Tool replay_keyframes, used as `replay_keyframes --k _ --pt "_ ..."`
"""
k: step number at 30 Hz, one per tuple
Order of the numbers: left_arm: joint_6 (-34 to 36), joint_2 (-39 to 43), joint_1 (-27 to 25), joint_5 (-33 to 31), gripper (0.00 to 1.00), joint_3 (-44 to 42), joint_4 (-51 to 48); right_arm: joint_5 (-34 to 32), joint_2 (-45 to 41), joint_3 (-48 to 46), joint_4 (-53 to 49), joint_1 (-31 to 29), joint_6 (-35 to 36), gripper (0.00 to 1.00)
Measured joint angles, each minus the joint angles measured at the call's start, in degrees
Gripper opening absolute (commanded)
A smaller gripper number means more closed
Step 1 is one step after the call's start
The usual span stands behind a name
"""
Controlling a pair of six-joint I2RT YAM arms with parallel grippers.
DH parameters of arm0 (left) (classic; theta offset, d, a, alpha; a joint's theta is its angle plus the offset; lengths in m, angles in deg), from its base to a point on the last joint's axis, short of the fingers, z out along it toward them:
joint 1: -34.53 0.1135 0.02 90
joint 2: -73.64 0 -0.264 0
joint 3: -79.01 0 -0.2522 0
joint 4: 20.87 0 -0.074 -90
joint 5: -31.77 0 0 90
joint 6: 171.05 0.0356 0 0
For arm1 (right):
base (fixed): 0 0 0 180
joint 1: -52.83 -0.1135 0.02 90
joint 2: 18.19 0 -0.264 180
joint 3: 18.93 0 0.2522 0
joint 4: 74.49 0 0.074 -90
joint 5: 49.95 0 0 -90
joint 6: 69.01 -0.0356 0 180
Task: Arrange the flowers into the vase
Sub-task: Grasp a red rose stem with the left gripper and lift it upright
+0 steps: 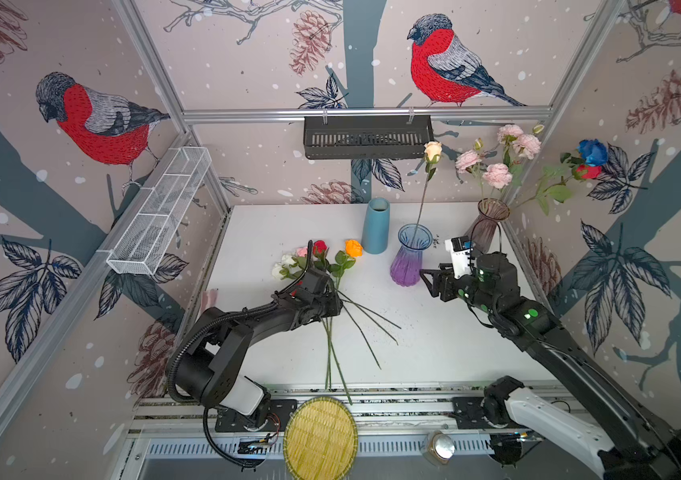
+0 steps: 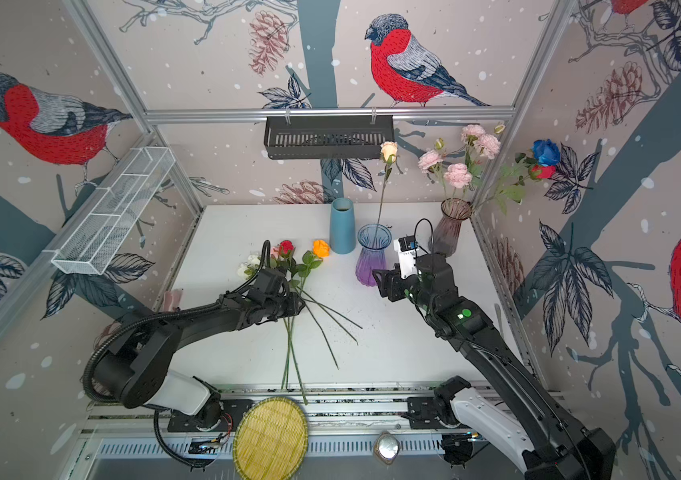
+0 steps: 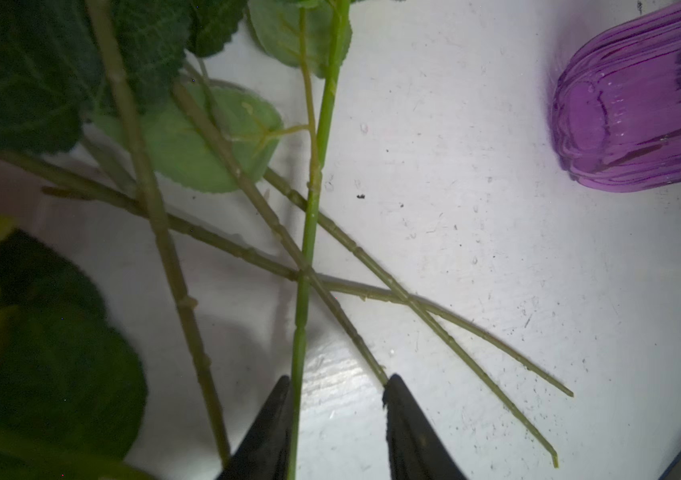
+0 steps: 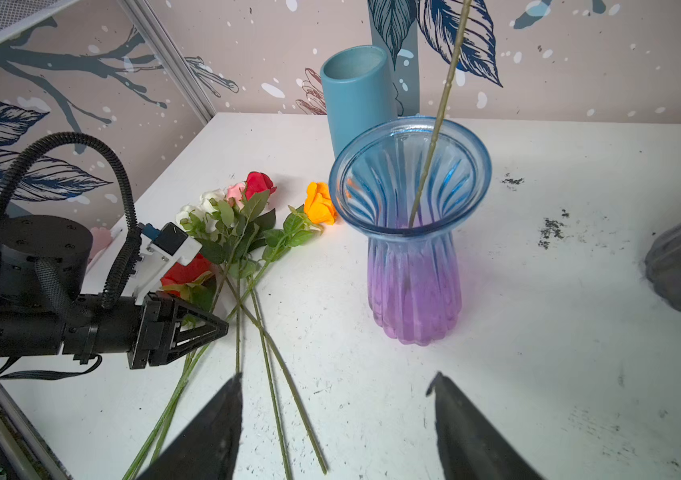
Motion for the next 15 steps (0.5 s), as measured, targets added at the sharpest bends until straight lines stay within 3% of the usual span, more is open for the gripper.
replay_keyframes --k 9,15 --pt "1.29 1.25 2.12 -6.29 0.38 2.19 -4.07 -0.57 0.81 0.09 -0.13 0.11 0.35 0.72" --pt "2.45 -0.26 2.99 -6.64 0.38 2.05 -5.44 -0.55 1.77 0.48 0.0 0.11 0.35 0.72"
